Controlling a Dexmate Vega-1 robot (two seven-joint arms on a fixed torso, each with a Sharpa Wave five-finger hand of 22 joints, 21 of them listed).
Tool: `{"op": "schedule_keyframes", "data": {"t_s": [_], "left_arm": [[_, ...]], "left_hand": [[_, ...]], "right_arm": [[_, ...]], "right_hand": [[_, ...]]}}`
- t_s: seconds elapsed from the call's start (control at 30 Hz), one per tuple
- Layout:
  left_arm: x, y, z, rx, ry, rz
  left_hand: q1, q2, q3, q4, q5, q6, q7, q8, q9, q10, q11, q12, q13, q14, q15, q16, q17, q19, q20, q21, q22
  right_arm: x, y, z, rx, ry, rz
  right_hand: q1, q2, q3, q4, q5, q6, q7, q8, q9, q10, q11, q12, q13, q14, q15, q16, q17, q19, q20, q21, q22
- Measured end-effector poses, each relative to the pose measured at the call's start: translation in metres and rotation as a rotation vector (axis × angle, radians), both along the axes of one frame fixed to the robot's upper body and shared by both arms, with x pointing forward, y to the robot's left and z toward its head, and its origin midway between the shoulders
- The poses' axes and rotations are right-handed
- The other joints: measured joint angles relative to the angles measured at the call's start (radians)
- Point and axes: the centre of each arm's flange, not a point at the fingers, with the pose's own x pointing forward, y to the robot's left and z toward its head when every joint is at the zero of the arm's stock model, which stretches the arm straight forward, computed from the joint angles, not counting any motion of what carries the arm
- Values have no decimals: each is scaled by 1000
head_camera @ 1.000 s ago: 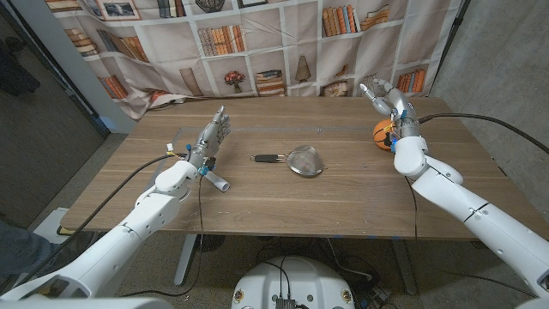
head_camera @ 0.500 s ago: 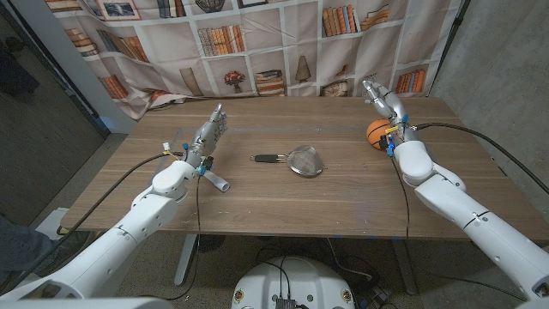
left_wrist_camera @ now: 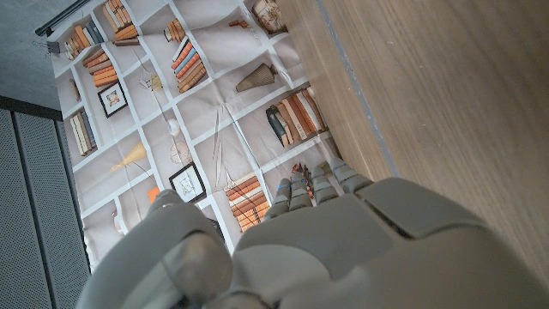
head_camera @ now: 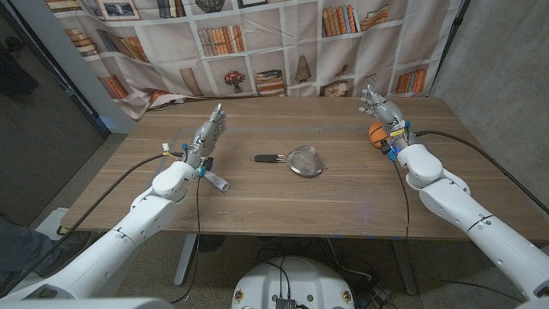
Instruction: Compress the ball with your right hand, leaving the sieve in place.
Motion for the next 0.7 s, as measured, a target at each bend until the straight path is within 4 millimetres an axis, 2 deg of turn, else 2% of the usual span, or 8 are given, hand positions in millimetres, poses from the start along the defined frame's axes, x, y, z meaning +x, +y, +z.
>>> {"op": "schedule_keyframes", "data": {"t_s": [0.1, 0.33, 0.7], "left_arm": [[-1, 0, 0, 0, -2, 1], [-1, -1, 1, 2, -2, 4], [1, -3, 2, 8, 0, -2]], "left_hand": [[0, 0, 0, 0, 0, -5, 5, 0, 0, 0, 0, 0, 0, 0, 0, 0, 0, -2, -2, 0, 0], [0, 0, -4, -4, 0, -5, 5, -8, 0, 0, 0, -9, 0, 0, 0, 0, 1, -2, -1, 0, 0], [0, 0, -8, 0, 0, -5, 5, -8, 0, -4, -4, -9, 0, -4, -4, 0, 1, -5, 2, 0, 0]], "right_arm": [[2, 0, -1, 11, 14, 41], [8, -2, -6, 32, 39, 80], [12, -3, -10, 52, 58, 107]], "right_hand": [[-3, 3, 0, 0, 0, 3, -4, -4, 0, -2, 2, -2, 0, -7, 6, 0, 0, 0, 0, -3, 0], [-1, 9, 3, 3, 0, -4, 2, -4, 0, -5, 5, -2, 0, -13, -8, 0, 0, 0, 0, -3, 0], [-1, 17, 7, -2, 0, -7, 6, -4, 0, -5, 5, -2, 0, -13, -8, 0, -5, -5, 5, -3, 0]]}}
